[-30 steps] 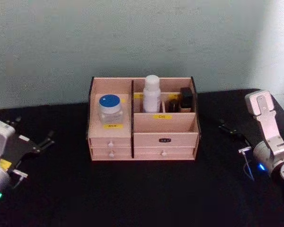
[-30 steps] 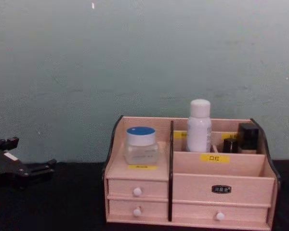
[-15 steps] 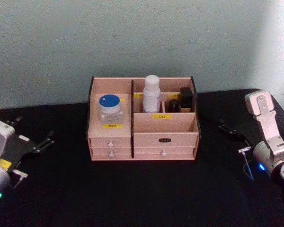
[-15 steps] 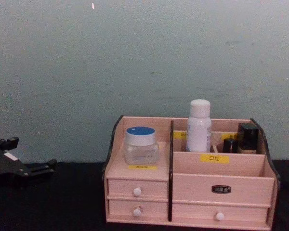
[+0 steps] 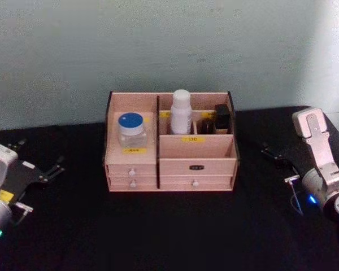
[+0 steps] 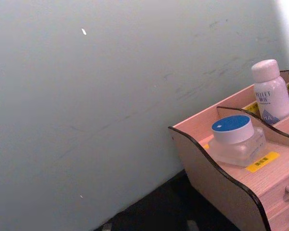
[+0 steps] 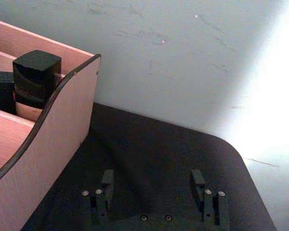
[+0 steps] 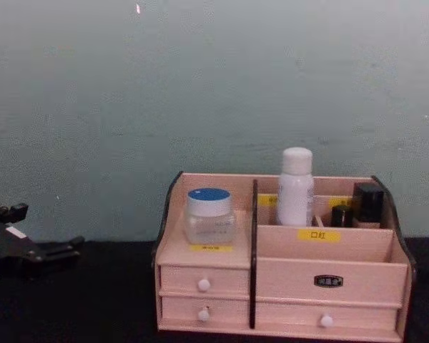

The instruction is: Pick up the facial cleanser and watermelon frost from the table and place them into the tiered storage box.

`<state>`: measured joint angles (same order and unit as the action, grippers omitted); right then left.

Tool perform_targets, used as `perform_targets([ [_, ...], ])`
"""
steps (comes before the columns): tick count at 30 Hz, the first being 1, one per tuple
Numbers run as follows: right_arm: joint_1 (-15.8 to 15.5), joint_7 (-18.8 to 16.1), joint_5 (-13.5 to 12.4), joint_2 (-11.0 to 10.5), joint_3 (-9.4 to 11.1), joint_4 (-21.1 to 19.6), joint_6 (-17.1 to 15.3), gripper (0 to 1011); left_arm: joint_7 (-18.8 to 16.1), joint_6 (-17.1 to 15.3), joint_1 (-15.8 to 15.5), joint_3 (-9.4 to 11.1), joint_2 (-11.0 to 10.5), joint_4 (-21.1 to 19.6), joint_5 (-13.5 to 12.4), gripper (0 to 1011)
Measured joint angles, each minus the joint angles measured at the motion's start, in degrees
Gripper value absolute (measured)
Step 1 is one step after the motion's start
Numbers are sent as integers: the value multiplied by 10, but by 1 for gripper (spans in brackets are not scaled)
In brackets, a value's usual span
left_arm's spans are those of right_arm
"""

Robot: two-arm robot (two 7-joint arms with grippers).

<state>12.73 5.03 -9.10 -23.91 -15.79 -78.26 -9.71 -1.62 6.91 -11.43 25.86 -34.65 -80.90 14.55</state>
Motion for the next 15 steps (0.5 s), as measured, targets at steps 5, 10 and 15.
perform_targets([
  [5, 0, 0, 0, 0, 0, 0, 0, 1000, 0, 0, 0, 0, 0, 0, 0, 1001],
  [10, 0, 0, 0, 0, 0, 0, 0, 1000, 0, 0, 0, 0, 0, 0, 0, 1001],
  [15, 0, 0, 0, 0, 0, 0, 0, 1000, 0, 0, 0, 0, 0, 0, 0, 1001],
])
